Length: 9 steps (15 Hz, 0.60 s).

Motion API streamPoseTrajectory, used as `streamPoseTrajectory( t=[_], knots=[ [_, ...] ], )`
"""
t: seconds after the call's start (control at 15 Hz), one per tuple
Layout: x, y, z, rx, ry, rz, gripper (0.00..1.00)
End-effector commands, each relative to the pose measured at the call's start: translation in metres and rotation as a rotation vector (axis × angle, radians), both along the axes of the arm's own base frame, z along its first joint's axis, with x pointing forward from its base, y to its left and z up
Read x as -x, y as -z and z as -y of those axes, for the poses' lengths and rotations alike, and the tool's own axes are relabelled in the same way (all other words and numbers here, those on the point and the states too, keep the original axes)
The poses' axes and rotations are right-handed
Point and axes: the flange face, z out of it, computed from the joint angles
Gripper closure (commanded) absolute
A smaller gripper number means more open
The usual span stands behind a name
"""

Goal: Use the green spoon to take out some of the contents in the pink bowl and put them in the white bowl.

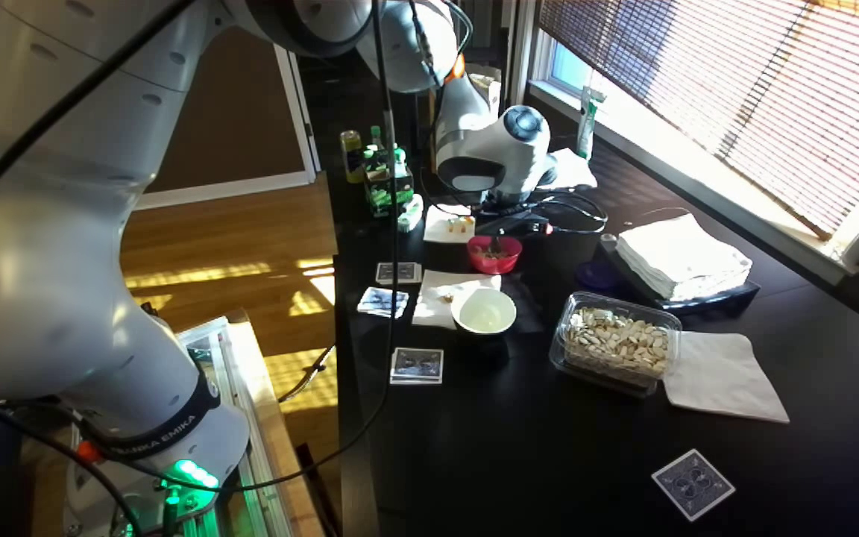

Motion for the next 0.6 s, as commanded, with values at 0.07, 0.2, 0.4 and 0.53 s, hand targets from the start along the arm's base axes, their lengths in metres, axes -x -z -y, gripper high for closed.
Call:
streamPoseTrajectory(
  t=[0.07, 0.2, 0.4, 0.53],
  knots=[
    [0.0107, -0.0098, 0.0023, 0.013, -0.007, 0.006, 0.96],
    [0.0115, -0.0093, 0.0045, 0.018, -0.019, 0.008, 0.96],
    [0.0136, -0.0081, 0.0047, 0.036, -0.043, 0.005, 0.96],
    [0.0133, -0.0072, 0.0043, 0.052, -0.063, 0.005, 0.96]
  ],
)
